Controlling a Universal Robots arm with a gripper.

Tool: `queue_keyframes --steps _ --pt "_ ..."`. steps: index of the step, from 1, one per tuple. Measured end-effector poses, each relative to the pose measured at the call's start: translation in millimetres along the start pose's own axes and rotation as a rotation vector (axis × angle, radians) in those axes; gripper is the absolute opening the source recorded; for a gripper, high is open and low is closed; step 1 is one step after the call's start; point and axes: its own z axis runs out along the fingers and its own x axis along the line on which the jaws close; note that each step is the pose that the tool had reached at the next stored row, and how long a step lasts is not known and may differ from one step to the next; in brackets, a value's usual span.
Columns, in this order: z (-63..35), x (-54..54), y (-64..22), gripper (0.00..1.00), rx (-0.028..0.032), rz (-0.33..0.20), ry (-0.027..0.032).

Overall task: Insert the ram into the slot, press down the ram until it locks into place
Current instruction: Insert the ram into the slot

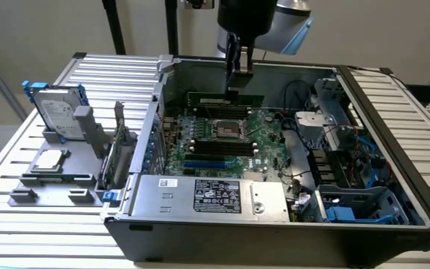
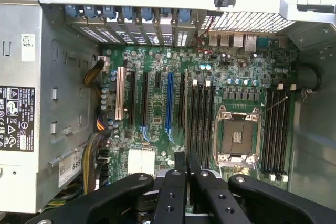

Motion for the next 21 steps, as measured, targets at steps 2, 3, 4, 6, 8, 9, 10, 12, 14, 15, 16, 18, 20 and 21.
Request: queue_keyframes --steps 2,3,4,6,8,9,10,12,14,15,16,18,20,21 --pt "3.5 -0.1 -0.2 0.13 -0.0001 0.000 0.0005" --pt "5.3 -0.2 -0.3 0.13 0.0000 0.001 0.0005" --pt "7.1 -0.2 -0.5 0.13 -0.0001 0.002 0.0005" --pt "10.8 -0.3 -0.7 0.13 -0.0002 0.010 0.0001" --pt "14.3 -0.4 -0.9 0.13 -0.0005 0.023 -0.0003" --pt "16.1 -0.6 -1.0 0.13 -0.0006 0.030 -0.0006" --pt "17.7 -0.7 -1.1 0.13 -0.0007 0.036 -0.0008" --pt "20.7 -1.1 -1.3 0.13 -0.0009 0.046 -0.0013" --pt "23.7 -1.4 -1.5 0.13 -0.0010 0.053 -0.0015" --pt "25.1 -1.6 -1.6 0.13 -0.0010 0.056 -0.0016" --pt "26.5 -1.7 -1.7 0.13 -0.0011 0.058 -0.0017" --pt "29.3 -2.0 -1.9 0.13 -0.0011 0.060 -0.0017" --pt "32.1 -2.1 -2.1 0.13 -0.0011 0.060 -0.0018" --pt "33.7 -2.2 -2.2 0.13 -0.0011 0.061 -0.0019"
